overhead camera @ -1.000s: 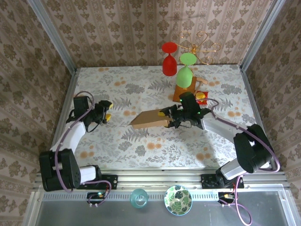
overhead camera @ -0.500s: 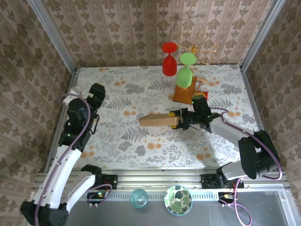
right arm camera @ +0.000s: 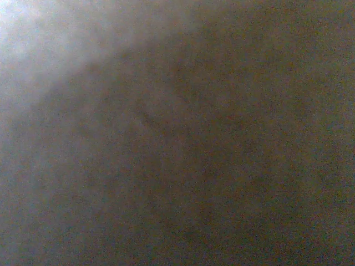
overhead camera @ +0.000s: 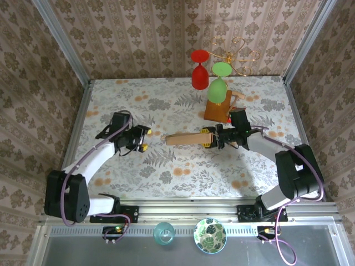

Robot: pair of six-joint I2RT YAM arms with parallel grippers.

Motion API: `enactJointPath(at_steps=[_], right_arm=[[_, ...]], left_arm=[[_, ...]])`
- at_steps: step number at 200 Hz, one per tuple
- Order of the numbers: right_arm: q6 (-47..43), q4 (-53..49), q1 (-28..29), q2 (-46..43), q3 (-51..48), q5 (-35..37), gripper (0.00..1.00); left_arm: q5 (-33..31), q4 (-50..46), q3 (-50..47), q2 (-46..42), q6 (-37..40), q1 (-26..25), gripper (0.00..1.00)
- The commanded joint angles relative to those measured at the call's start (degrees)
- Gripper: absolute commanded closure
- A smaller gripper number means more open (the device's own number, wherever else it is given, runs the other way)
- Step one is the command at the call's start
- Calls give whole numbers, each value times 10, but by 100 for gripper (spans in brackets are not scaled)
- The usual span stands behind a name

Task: Fold the paper box

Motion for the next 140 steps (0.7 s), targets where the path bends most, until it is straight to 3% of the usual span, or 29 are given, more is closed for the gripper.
enactJointPath(at_steps=[1,40,94,140], right_arm=[[-20,0,-3,29,22,-64,70],[-39,37,-7,96,51,-115,70],[-74,5,-7,136,78,-132,71],[-72,15,-10,154,81,-135,71]], left_arm=[[56,73,9,38,-108,-8,37],[132,126,3,110,-169,-21,36],[133,191,-14,135,-227,-28,30],[147,221,-34,133,-249,-42,30]])
